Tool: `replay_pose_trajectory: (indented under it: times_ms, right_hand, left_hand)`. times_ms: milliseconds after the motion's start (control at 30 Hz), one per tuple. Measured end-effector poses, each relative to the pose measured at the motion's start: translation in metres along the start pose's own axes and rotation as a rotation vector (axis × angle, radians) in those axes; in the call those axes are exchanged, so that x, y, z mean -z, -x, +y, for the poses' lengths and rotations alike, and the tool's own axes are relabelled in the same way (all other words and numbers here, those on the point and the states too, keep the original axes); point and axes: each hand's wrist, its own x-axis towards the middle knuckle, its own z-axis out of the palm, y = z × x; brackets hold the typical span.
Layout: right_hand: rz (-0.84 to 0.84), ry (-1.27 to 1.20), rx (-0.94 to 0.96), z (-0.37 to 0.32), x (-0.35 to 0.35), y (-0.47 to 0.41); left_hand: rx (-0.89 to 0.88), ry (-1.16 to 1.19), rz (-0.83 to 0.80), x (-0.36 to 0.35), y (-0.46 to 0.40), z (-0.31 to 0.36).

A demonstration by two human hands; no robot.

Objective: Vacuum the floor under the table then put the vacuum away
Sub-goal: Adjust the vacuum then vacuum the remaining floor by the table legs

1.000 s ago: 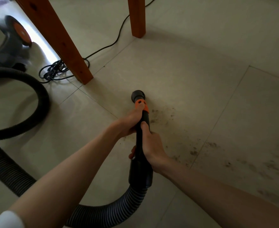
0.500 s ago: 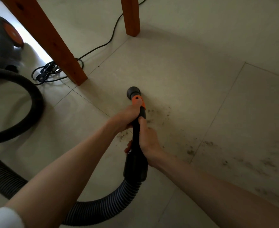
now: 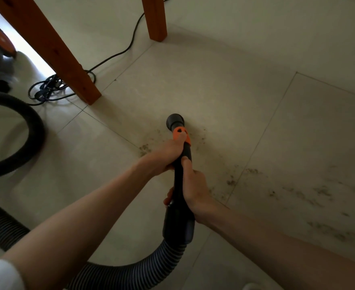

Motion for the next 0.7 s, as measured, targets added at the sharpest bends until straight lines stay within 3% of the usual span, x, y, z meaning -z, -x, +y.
replay_pose_trajectory:
  times_ms: [567,700]
  right_hand:
    - [0.23,-0.059,0.031,0.021,0.053,0.033]
    - [0.217,-0.083,0.021,0.019,0.053,0.031]
  left_hand:
    - [-0.05,-0.115,-0.187,-0.078,0.012,0.001]
    - [-0.049,-0.124,-0.188,-0.078,0.011,0.001]
